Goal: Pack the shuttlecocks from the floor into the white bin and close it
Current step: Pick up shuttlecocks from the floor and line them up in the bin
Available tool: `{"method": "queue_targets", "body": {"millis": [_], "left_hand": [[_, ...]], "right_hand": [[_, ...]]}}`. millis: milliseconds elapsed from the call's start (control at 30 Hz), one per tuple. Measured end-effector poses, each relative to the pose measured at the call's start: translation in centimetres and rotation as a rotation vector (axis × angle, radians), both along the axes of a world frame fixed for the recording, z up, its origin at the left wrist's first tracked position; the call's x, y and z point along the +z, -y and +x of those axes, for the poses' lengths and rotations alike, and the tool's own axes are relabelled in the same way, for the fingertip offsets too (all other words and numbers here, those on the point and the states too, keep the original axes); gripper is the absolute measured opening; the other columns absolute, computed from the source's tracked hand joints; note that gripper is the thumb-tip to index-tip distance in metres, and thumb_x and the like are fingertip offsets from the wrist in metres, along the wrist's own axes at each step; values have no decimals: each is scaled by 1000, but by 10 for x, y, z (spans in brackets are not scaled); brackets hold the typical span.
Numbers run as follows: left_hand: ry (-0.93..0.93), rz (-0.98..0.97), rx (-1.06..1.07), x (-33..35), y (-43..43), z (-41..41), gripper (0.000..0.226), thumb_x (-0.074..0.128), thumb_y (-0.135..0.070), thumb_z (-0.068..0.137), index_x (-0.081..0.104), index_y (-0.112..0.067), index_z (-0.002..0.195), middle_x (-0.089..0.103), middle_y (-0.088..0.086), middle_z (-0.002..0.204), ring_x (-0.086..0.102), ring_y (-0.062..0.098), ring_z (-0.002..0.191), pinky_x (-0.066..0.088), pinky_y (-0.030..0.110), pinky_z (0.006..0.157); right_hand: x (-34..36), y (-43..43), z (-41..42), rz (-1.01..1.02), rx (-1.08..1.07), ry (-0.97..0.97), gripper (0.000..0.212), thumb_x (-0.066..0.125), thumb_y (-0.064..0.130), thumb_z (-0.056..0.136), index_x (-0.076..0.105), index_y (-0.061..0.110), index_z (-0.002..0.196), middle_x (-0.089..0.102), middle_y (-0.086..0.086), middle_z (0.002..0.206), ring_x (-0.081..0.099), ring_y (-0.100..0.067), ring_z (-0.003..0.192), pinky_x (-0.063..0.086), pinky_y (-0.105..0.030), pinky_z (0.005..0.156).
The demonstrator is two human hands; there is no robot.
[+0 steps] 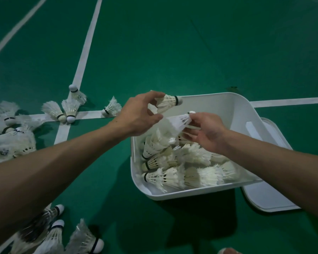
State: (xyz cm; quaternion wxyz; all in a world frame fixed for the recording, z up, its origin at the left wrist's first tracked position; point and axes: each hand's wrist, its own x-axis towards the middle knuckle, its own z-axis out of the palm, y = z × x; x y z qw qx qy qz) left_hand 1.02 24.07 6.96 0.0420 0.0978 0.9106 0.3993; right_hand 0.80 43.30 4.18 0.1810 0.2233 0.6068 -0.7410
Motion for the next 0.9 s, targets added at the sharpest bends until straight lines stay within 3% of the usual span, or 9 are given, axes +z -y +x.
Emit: {"method": "queue_targets", "body": {"millis": [67,167,300,467,600,733,833,900], "left_hand": [[-39,-29,32,-1,3,-3,46,67,-20,86,53,-26,129,56,-10,110,63,8,81,45,12,68],[-62,-60,30,-2,5,-6,41,67,-21,86,56,-25,125,57,-10,107,62,9,81,36,6,63],[-77,-89,8,-1,2,-6,39,66,-20,88,56,-25,125,54,-11,106,61,7,82,35,5,63],[-82,-108,-1,-1,1,-10,39,66,-20,88,56,-25,125,54,-10,105,59,4,79,34,4,63],[-73,-107,-9,-2,2,-12,38,66,-19,87,57,-25,124,55,-10,104,61,9,81,38,9,65],[-73,-117,-18,-2,0,-14,39,65,-20,88,56,-25,125,53,-11,103,62,10,83,41,17,73],[-69,-116,-22,-2,0,-15,40,65,-21,88,55,-26,126,53,-11,105,62,11,84,42,18,75],[-66,-116,-25,-2,0,-14,39,66,-22,88,55,-26,126,53,-11,105,62,11,84,43,19,76]], "right_hand": [[1,-4,-2,111,-8,-29,14,51,17,98,53,5,106,63,-12,93,64,-28,80,56,-42,76],[-2,-11,-2,340,80,-128,20,55,27,96,57,16,113,59,-7,98,60,-24,77,56,-35,59],[-9,-13,-2,801,462,-361,26,67,35,87,60,26,110,57,1,89,55,-16,73,52,-34,59],[-16,1,-11,1129,593,-418,36,75,44,76,55,18,90,59,4,90,53,-13,79,36,-26,58],[-24,8,-18,1031,643,-369,40,76,45,75,61,19,101,61,4,105,55,-11,93,39,-24,74],[-30,5,-15,1003,884,-335,52,78,44,73,59,27,119,52,1,130,51,-17,116,38,-27,97],[-33,-1,-16,1061,873,-365,52,80,33,74,56,34,120,43,-3,123,50,-21,110,40,-30,98],[-33,-5,-16,961,796,-361,56,82,24,72,52,34,118,44,-2,117,53,-19,102,48,-33,92]]}}
